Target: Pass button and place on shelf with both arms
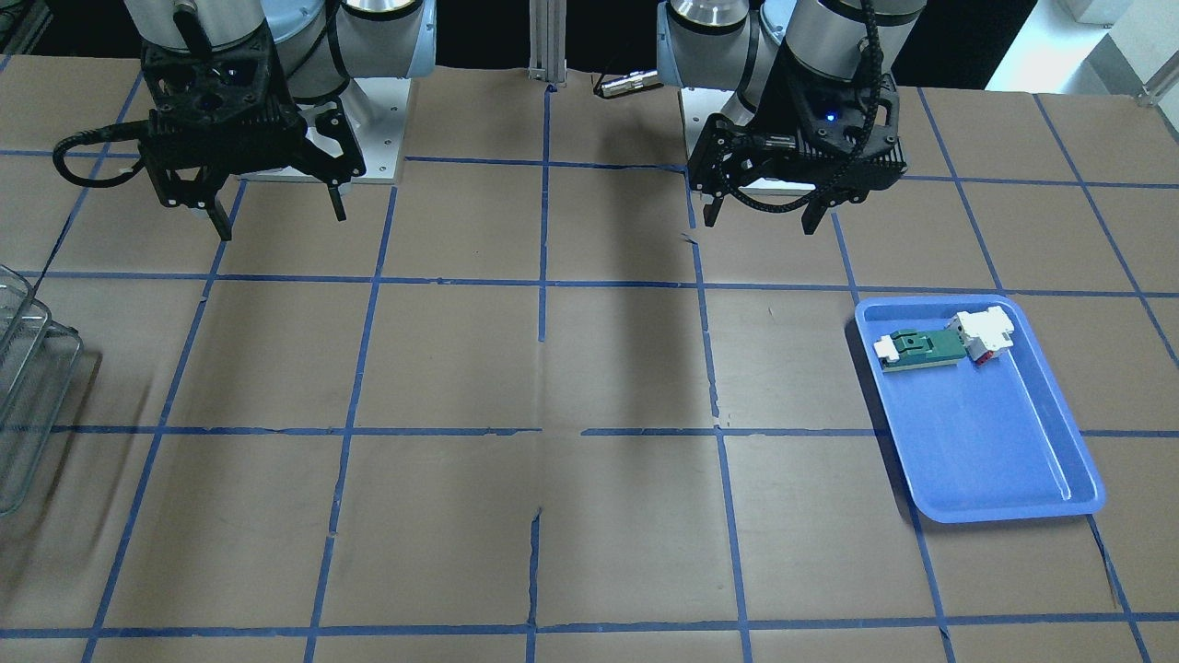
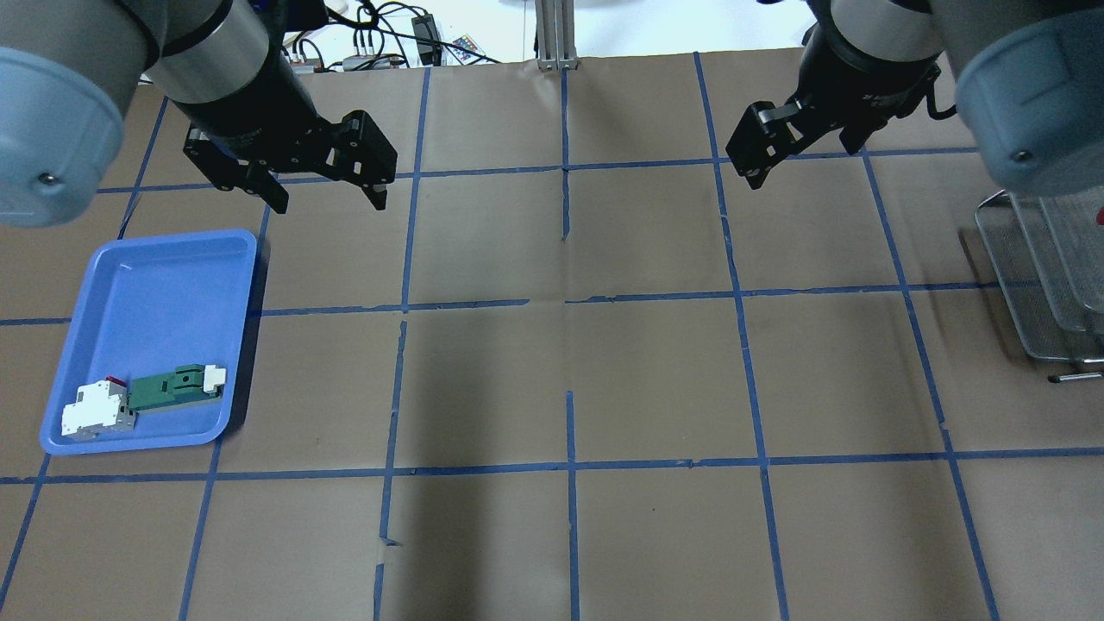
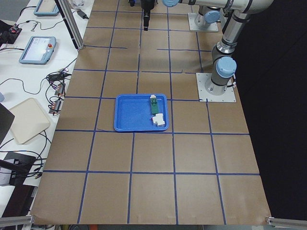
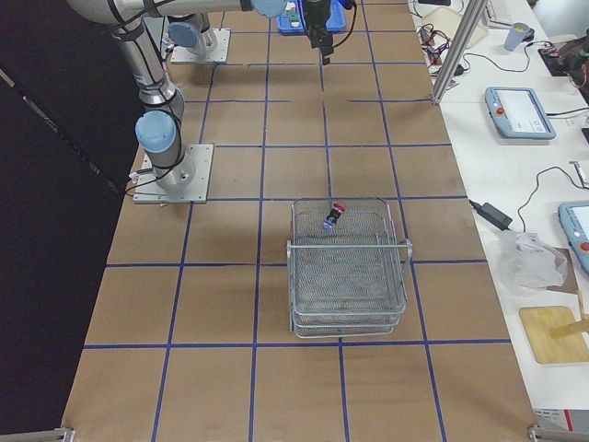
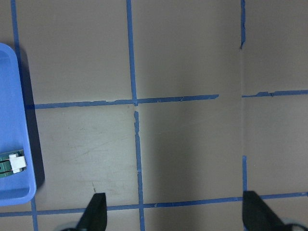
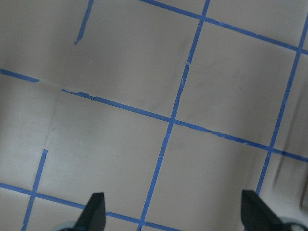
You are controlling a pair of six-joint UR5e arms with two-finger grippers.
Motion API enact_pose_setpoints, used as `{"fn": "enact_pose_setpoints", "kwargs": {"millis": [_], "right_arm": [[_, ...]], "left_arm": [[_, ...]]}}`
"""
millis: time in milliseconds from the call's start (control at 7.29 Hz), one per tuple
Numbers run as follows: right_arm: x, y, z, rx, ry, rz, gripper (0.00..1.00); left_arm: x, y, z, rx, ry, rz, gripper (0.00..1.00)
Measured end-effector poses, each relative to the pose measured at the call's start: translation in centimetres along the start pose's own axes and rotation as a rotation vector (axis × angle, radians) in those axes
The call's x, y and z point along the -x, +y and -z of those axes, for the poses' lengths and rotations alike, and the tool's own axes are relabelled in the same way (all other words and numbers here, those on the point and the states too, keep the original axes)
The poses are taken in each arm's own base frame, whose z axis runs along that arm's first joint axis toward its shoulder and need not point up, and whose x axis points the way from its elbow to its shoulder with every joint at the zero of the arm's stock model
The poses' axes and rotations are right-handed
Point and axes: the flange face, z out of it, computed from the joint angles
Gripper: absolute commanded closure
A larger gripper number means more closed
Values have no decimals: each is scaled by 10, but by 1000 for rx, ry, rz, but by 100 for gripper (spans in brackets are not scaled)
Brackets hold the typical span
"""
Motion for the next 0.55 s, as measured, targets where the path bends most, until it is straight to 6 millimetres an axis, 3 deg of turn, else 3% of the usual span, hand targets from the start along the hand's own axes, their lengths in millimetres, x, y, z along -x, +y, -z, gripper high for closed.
{"fn": "enact_pose_setpoints", "kwargs": {"millis": [274, 548], "right_arm": [[-26, -10, -10, 34, -12, -128, 0], [-39, -13, -16, 62, -37, -247, 0]], "left_arm": [[0, 0, 0, 0, 0, 0, 0], [0, -1, -1, 2, 1, 0, 0]]}}
